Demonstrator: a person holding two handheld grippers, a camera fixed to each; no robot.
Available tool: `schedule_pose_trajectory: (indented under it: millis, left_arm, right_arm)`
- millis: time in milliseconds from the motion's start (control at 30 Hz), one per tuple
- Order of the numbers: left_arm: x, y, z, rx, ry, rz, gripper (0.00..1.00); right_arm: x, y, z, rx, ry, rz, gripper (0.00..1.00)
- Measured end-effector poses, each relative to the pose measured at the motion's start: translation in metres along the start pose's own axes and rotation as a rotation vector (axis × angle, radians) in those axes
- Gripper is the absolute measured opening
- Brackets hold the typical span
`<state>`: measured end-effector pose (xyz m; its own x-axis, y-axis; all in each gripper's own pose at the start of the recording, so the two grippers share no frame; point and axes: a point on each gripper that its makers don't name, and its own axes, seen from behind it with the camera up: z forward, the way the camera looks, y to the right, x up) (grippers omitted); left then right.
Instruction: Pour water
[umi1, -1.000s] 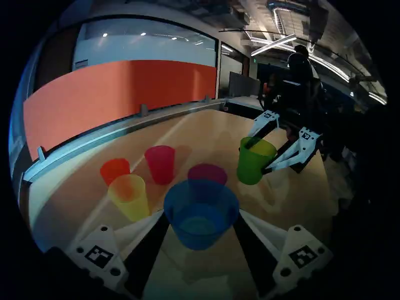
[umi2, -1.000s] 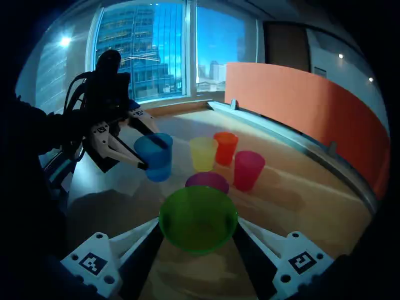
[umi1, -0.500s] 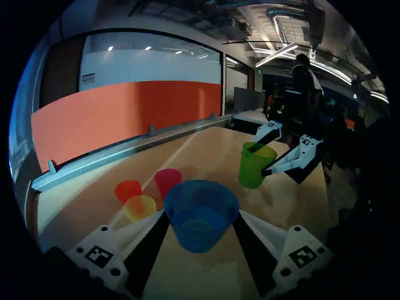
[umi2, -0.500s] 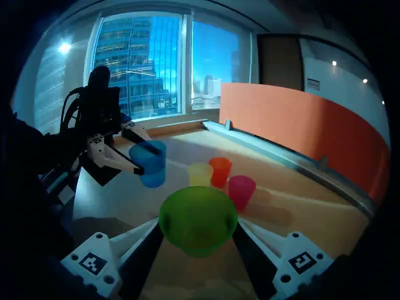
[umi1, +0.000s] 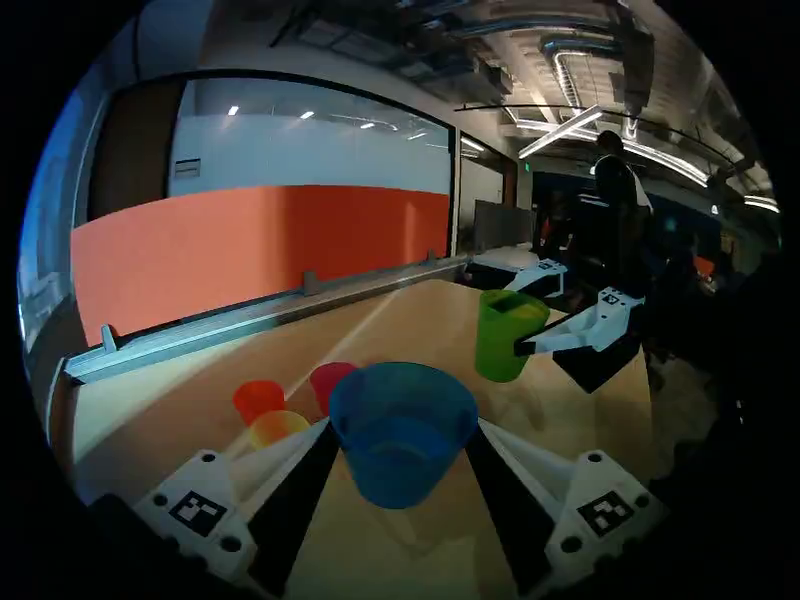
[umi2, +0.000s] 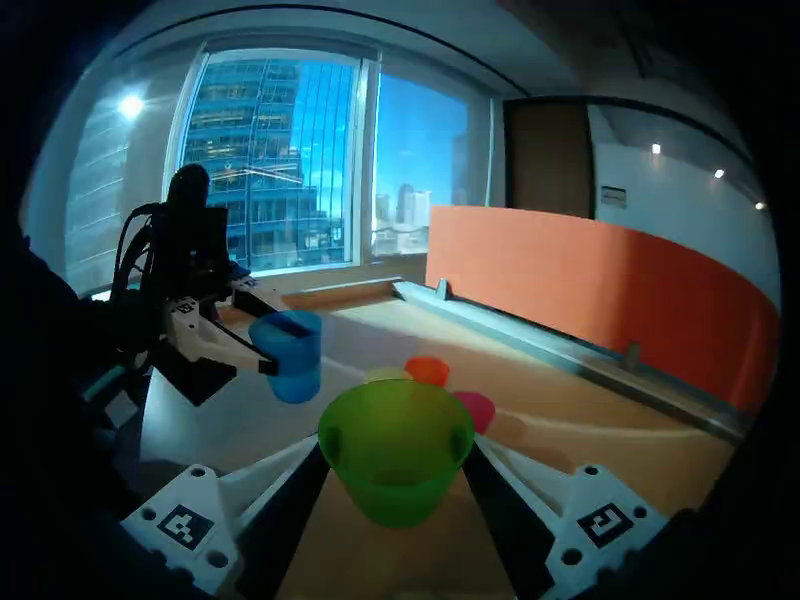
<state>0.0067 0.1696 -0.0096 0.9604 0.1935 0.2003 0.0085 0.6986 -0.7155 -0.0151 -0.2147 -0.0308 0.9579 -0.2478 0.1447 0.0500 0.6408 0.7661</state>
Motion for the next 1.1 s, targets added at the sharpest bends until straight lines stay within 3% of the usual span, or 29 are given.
schedule_pose_trajectory:
  millis: [667,1100]
  left_arm:
    - [0.035,0.001,-0.005,0.024,0.12,-0.007,0.85]
    - [0.059,-0.001,-0.008,0.028,0.194,-0.016,0.86]
  right_arm:
    - [0.036,-0.003,0.013,-0.027,0.125,-0.005,0.91]
    - [0.053,-0.006,0.021,-0.019,0.168,-0.005,0.91]
